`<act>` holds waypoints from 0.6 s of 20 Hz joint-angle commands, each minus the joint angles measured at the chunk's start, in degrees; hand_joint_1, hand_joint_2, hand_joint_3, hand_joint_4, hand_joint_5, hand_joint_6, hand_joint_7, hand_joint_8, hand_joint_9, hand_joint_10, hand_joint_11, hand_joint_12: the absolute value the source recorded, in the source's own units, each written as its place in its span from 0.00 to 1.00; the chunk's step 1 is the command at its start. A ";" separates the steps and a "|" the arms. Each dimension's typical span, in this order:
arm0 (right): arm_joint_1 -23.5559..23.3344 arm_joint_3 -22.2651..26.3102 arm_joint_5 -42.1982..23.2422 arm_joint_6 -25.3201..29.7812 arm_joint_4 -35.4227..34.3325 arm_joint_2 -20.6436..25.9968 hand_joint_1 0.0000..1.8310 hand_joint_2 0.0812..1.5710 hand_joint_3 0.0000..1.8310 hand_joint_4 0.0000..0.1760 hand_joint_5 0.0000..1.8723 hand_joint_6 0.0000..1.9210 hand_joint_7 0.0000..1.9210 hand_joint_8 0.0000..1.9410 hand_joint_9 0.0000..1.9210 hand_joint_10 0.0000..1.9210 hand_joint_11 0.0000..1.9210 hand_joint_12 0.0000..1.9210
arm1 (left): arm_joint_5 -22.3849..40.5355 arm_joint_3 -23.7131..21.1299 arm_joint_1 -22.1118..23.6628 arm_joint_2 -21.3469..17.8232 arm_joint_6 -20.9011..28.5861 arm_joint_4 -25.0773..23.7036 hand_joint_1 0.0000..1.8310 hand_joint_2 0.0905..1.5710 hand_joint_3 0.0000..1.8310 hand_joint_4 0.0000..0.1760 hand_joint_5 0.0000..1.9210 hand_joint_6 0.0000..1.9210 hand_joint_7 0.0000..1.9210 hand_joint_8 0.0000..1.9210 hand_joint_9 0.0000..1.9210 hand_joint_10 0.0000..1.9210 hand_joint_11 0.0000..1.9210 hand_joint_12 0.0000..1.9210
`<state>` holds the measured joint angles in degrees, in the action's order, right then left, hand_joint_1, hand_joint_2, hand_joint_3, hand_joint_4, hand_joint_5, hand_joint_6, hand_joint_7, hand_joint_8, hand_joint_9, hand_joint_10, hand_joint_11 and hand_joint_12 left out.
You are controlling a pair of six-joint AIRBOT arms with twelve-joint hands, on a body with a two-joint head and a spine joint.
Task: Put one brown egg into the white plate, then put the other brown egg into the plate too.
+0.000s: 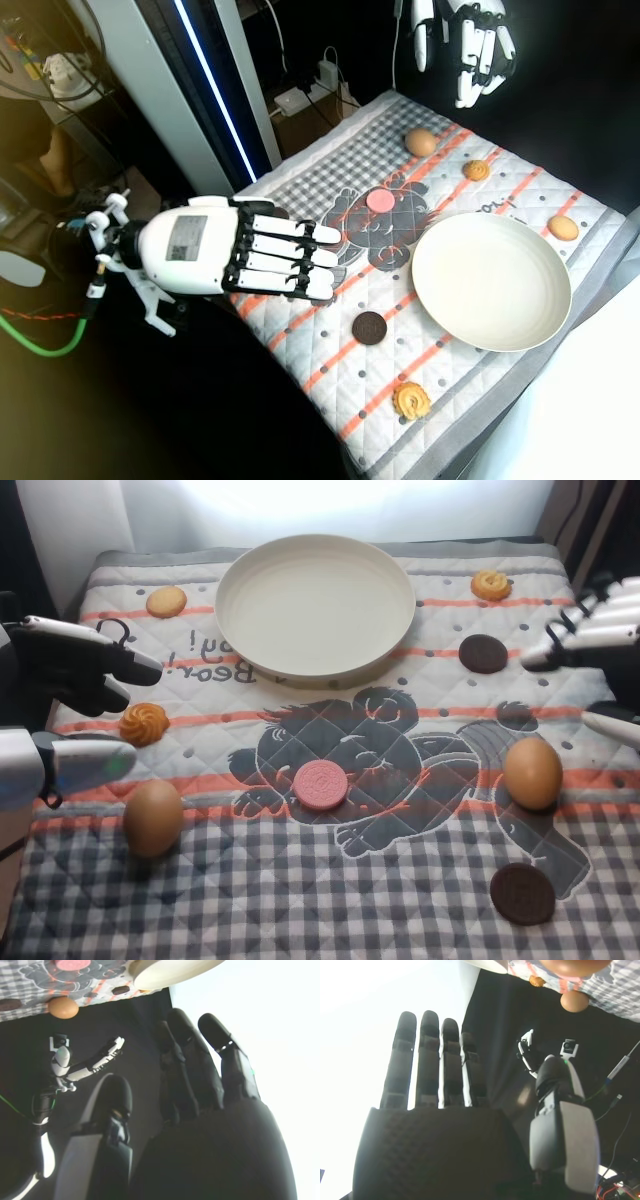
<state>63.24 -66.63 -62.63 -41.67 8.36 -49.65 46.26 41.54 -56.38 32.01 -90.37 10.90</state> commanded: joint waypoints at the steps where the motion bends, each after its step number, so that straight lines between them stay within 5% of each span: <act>1: -0.24 -0.19 -6.66 0.19 -2.14 -0.03 0.39 0.86 0.00 0.00 0.36 0.00 0.38 0.00 0.36 0.00 0.34 0.06 | 6.50 0.34 0.34 0.24 0.16 0.32 0.34 0.74 0.00 0.35 0.35 0.00 0.45 0.00 0.45 0.05 0.21 0.60; 4: -0.18 -0.25 -6.63 0.19 -2.22 -0.12 0.39 0.85 0.00 0.00 0.36 0.00 0.38 0.00 0.37 0.00 0.35 0.04 | 4.68 0.62 0.38 0.40 0.15 0.12 0.34 0.74 0.00 0.38 0.36 0.00 0.44 0.00 0.45 0.04 0.21 0.60; 6: -0.18 -0.28 -6.40 0.19 -2.26 -0.12 0.39 0.85 0.00 0.00 0.36 0.00 0.38 0.00 0.37 0.00 0.35 0.04 | 2.15 1.55 0.75 1.07 -0.07 -0.41 0.37 0.68 0.00 0.50 0.32 0.00 0.42 0.00 0.44 0.03 0.18 0.60; 7: -0.17 -0.29 -6.38 0.19 -2.26 -0.12 0.41 0.86 0.00 0.00 0.36 0.00 0.38 0.00 0.37 0.00 0.35 0.03 | 0.40 2.10 1.42 1.69 -2.12 0.12 0.41 0.62 0.00 0.67 0.30 0.00 0.39 0.00 0.42 0.02 0.12 0.63; 9: -0.10 -0.31 -6.38 0.19 -2.29 -0.12 0.40 0.86 0.00 0.00 0.36 0.00 0.38 0.00 0.37 0.00 0.36 0.03 | -2.96 2.76 3.23 2.91 -6.83 0.82 0.45 0.57 0.00 0.75 0.26 0.00 0.34 0.00 0.38 0.00 0.06 0.73; 12: -0.10 -0.39 -6.38 0.19 -2.26 -0.12 0.42 0.85 0.00 0.00 0.37 0.00 0.39 0.00 0.37 0.00 0.35 0.03 | -7.22 3.13 5.23 4.45 -11.79 0.80 0.44 0.52 0.00 0.83 0.24 0.00 0.32 0.00 0.36 0.00 0.02 0.73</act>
<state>63.59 -66.76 -62.63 -41.65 7.97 -49.67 34.17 44.40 -51.57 36.51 -102.50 11.77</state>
